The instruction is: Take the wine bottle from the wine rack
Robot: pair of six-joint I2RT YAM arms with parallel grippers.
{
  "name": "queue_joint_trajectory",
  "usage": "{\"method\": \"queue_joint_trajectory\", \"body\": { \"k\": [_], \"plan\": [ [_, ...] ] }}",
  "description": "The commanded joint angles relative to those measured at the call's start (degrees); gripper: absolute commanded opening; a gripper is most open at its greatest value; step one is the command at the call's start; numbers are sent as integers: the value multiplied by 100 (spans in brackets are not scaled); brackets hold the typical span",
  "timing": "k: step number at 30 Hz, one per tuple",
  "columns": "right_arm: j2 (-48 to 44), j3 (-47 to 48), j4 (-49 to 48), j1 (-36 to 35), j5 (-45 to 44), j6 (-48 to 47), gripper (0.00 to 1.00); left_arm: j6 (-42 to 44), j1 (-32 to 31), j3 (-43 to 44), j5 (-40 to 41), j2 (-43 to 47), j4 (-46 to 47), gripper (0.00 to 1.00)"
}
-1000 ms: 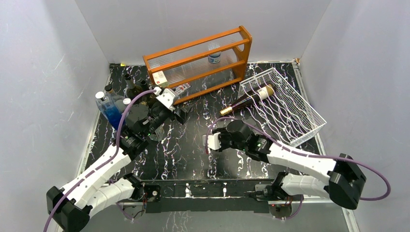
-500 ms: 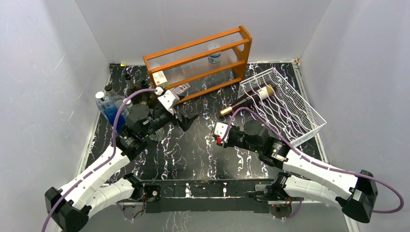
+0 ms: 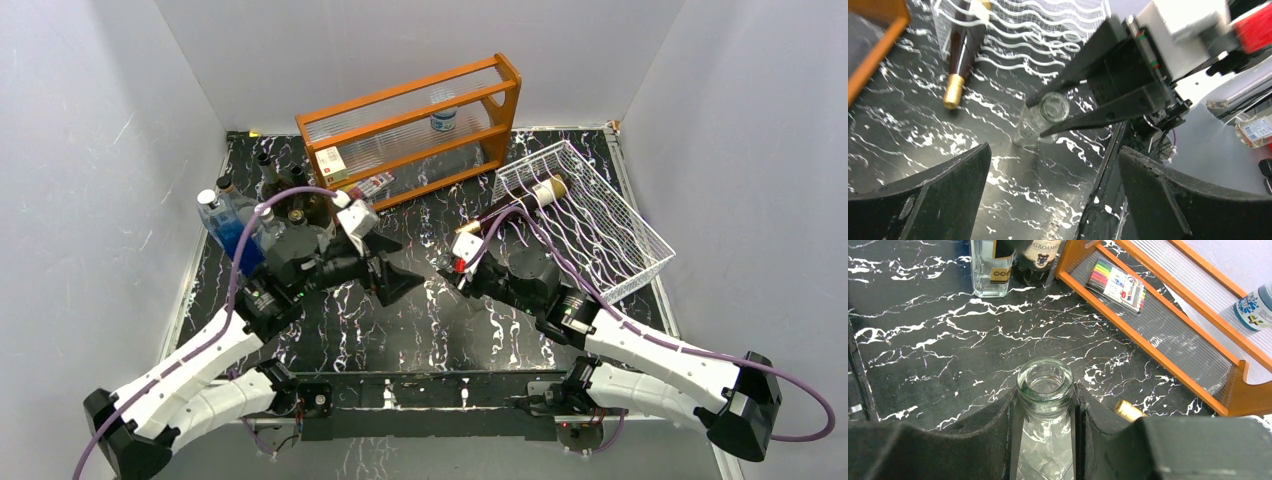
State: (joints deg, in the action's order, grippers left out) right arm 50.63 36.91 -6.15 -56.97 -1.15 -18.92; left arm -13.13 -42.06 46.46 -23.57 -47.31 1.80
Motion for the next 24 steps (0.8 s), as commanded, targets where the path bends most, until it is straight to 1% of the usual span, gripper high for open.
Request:
{"method": "queue_joint_trajectory", "body": {
  "k": [1,2,3,5,11,15,21,24],
  "plan": [
    [-136,152,-762,53,-187,506,29,-174,-753,-123,1237,-362,-161,98],
    [-178,146,-758,62,-203,525,30,-149,-891,-125,1523,-520,-115,98],
    [-213,150,-731,82,-222,533,30,-120,-976,-145,1639,-657,-36,98],
    [-311,151,-690,102,-244,557,30,-114,-1020,-304,1668,-859,412,98],
    [-730,60,-578,136,-355,655,30,-204,-1043,-905,1407,-1413,2203,98],
    [-895,-21,-513,145,-441,681,30,-182,-1077,-969,851,-1914,3030,98],
    [-950,-52,-436,153,-425,663,30,-147,-1136,-783,656,-2445,3438,98],
    [-952,-52,-431,153,-395,662,30,-161,-1186,-645,701,-2634,3506,94]
  ]
}}
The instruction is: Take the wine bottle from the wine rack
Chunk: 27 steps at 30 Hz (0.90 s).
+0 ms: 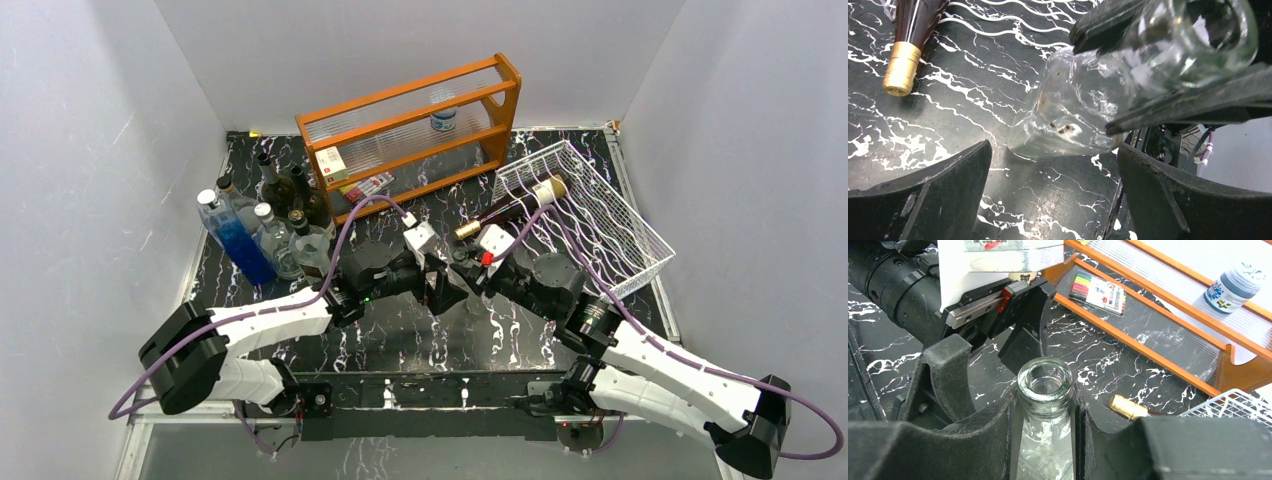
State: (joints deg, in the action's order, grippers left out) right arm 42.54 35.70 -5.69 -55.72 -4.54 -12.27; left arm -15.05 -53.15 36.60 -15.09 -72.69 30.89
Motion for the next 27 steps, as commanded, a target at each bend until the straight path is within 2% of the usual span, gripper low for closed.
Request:
{"method": "queue_joint_trajectory", "body": {
  "k": [1,4,8,10,15,17,19,20,25,26,27],
  "plan": [
    [-141,73,-477,29,-48,-3,31,29,-87,383,-133,-156,608,92],
    [-130,73,-461,39,-49,-11,30,-20,-106,454,22,-249,610,89],
    [-115,93,-472,41,6,27,30,-42,-103,509,230,-352,557,98],
    [-110,99,-483,44,42,32,30,-21,-104,530,233,-384,556,96],
    [-85,152,-463,40,78,92,31,31,-104,541,253,-419,607,80],
    [-79,162,-468,39,124,113,31,45,-106,543,293,-408,618,65],
    [-58,182,-417,41,153,118,33,52,-103,498,373,-346,618,56],
    [-52,195,-377,44,148,115,35,77,-108,471,398,-292,614,51],
    [-160,185,-222,39,33,152,72,299,-108,454,497,107,136,35],
    [-213,174,-222,40,38,155,92,384,-106,480,528,192,-62,33],
    [-252,177,-213,37,36,148,97,441,-103,514,564,279,-275,30]
  ]
}}
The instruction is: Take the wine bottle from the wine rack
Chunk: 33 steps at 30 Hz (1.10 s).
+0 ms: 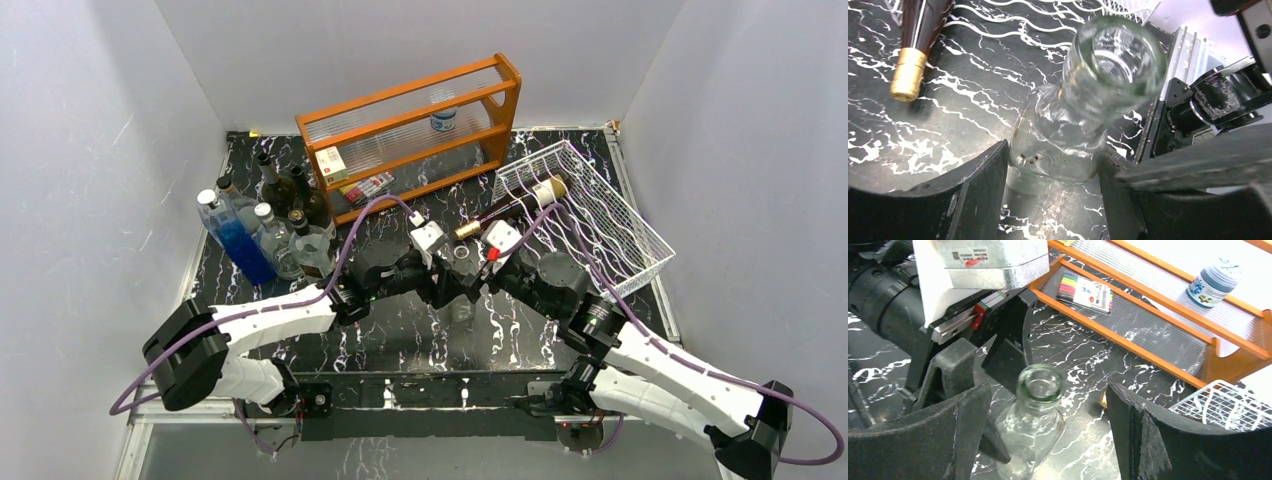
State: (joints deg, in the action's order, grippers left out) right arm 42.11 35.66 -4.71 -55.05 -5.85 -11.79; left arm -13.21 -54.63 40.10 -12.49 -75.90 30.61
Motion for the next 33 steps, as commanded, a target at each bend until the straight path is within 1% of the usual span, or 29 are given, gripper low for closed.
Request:
{"method": "queue_joint_trajectory", "body": {
  "k": [1,2,6,9,12,15,20,23,29,33],
  "plan": [
    [-245,192,-296,-26,186,76,98,310,47,172,354,697,-448,28],
    [-273,218,-261,-32,200,34,98,347,43,179,399,805,-639,26],
    [-369,361,36,-26,75,-107,98,350,45,85,678,1353,-1236,25],
    [-514,391,183,-26,-240,-256,98,292,51,27,945,1804,-1813,24],
    [-646,347,214,-29,-529,-354,98,251,50,50,1291,2168,-2399,22],
    [-699,303,271,-31,-673,-383,98,233,53,184,1757,2409,-2984,19],
    [-691,224,319,-27,-711,-280,98,198,62,287,2575,2845,-3560,19],
    [-658,171,270,-30,-707,-224,98,19,67,277,3047,2999,-3974,18],
    [-570,44,129,-28,-690,-181,98,-275,81,-23,4061,3591,-4331,19],
    [-445,13,40,-29,-652,-183,98,-347,90,-227,5053,4095,-4319,19]
  ]
}}
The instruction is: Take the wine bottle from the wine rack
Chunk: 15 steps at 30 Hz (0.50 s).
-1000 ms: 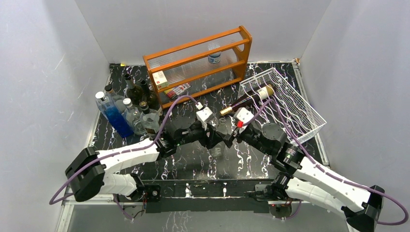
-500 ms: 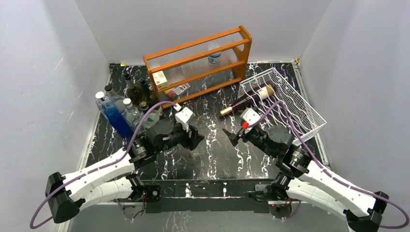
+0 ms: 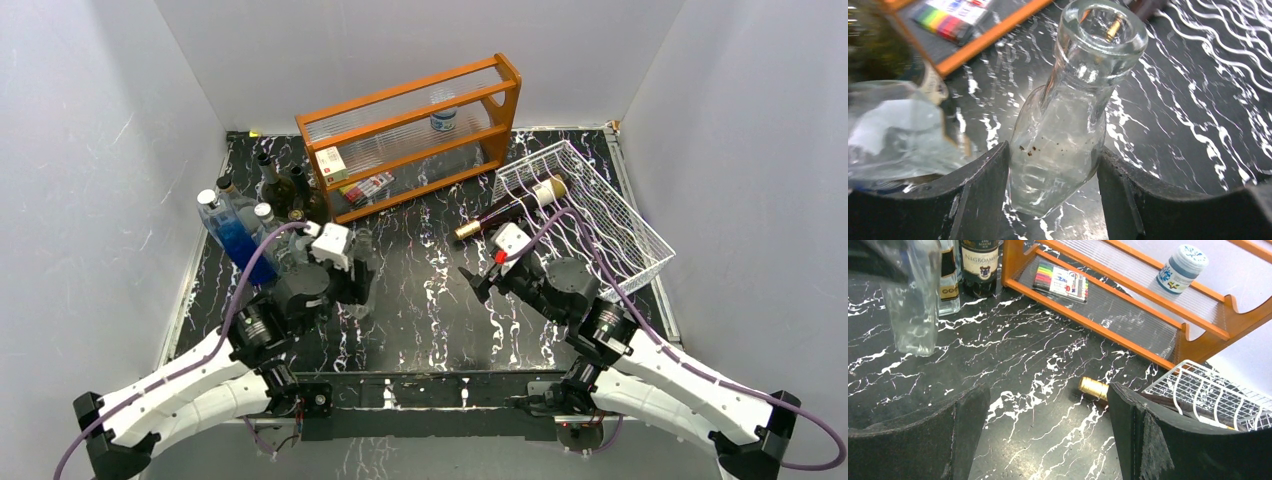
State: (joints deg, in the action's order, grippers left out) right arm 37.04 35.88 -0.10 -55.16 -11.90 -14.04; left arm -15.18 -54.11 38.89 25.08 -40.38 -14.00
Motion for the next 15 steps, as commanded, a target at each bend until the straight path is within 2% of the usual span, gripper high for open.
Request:
{"method": "queue_joint_trajectory", "body": {
  "k": [1,9,15],
  "plan": [
    [90,-8,-435,-19,-35,46,98,-152,40,-187,1473,666,180,19],
    [189,20,-495,-21,-6,25,98,-379,45,-690,2137,1101,201,20],
    [254,28,-499,-17,24,46,98,-380,45,-1181,2191,1193,872,20]
  ]
}}
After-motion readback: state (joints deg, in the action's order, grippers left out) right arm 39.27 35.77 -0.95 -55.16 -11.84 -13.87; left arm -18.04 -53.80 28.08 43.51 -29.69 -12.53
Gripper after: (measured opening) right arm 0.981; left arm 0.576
